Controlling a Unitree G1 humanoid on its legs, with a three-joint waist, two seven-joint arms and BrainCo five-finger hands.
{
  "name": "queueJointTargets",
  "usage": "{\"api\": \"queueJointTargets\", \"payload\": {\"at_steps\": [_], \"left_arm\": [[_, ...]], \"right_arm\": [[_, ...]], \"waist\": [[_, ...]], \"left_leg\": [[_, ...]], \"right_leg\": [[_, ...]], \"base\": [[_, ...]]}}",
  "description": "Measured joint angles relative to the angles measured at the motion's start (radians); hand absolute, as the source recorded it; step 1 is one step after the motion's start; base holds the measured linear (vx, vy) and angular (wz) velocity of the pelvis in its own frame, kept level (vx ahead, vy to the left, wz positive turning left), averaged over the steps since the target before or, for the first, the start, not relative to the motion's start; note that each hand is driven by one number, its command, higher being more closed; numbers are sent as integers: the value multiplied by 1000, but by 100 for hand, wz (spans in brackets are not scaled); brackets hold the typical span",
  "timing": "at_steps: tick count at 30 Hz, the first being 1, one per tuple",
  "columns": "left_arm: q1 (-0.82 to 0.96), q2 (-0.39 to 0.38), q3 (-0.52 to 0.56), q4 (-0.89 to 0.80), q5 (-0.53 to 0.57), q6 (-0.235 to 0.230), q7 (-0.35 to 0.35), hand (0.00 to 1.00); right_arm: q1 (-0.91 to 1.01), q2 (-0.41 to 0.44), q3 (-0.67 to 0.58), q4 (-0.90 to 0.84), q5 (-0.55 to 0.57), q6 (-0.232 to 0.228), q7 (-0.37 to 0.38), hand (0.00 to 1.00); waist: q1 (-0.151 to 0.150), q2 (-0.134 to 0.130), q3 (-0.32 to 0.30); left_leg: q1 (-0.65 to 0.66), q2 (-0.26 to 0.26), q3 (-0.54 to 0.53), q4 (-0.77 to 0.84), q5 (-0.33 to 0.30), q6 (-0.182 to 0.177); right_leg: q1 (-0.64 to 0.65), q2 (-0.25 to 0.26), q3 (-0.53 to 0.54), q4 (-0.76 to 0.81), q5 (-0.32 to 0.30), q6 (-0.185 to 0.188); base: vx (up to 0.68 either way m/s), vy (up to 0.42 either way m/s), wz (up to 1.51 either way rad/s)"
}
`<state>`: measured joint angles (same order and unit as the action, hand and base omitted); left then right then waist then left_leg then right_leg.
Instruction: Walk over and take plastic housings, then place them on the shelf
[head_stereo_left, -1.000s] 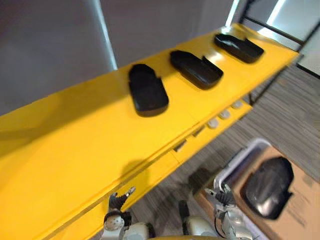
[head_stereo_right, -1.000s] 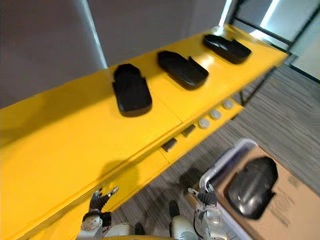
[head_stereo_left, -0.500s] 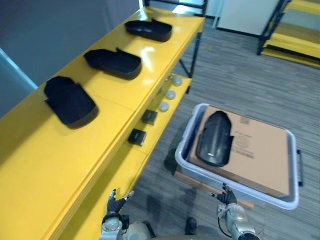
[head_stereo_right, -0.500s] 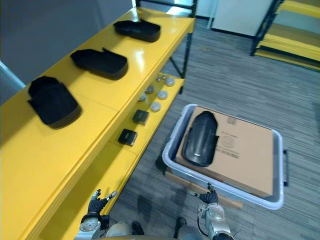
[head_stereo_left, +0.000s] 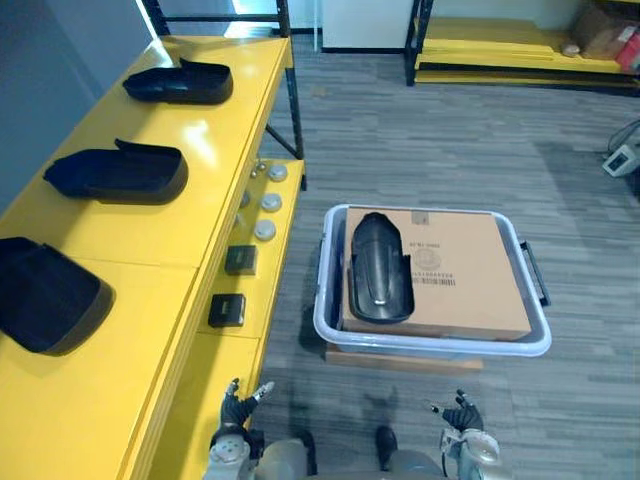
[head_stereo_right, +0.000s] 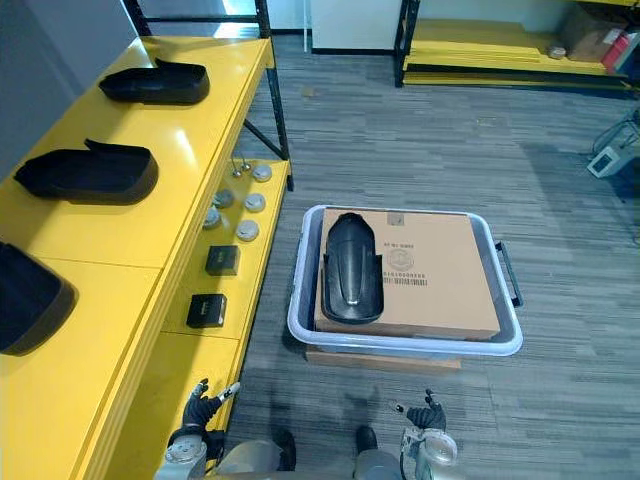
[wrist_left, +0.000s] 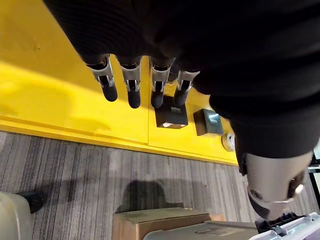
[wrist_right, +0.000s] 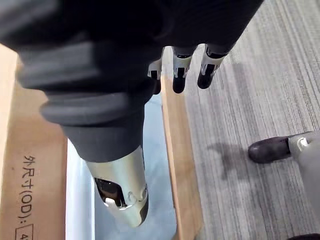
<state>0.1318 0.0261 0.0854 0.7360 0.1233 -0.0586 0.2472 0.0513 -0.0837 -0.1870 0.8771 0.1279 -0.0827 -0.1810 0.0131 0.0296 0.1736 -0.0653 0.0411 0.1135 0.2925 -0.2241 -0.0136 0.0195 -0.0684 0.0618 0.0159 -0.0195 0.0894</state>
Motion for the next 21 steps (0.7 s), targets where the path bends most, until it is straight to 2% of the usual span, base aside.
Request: {"api": "queueJointTargets", "payload": {"at_steps": [3,10,14,17,19,21], "left_arm": [[2,9,6,16,0,5,0,0],[11,13,6,28,0,7,-2,0],[36,13,9,28,1,7,-4,0],[55,12,10,21,3,7,-5,0],[67,13,26,17,5,6,-7,0],[74,13,29,17,5,6,-7,0]], "right_arm": [[6,-1,-35,-7,29,-13,-14,0],[33,0,-127,-85,63,-26,-35,0],[69,-2,-198,-248,62,-25,-58,0],[74,-12,-286,-406,61,-26,-103,0],[68,-41,-314,-556,53,-30,-147,0],[60,-58,-313,-622,37,-31,-159,0]], "waist": [[0,-3,-7],[1,-8,-13],[0,-16,-39],[-1,-19,-48],[-3,-38,-60],[-3,-44,-63]], "left_leg": [[38,-20,2,-19,1,3],[97,-23,2,-86,11,18],[117,-23,17,-121,16,25],[127,-25,25,-130,23,34],[131,-42,22,-158,46,39],[130,-47,20,-166,51,44]], "right_leg": [[32,-17,0,-20,3,4],[53,-16,-5,-20,5,3],[49,-20,-4,-20,10,4],[49,-21,-6,-22,25,4],[44,-31,-12,-24,26,5],[44,-36,-19,-30,27,7]], "base": [[135,106,-18],[60,14,-4],[-1,12,-12],[-36,20,-10],[-92,1,5],[-79,-4,6]]}}
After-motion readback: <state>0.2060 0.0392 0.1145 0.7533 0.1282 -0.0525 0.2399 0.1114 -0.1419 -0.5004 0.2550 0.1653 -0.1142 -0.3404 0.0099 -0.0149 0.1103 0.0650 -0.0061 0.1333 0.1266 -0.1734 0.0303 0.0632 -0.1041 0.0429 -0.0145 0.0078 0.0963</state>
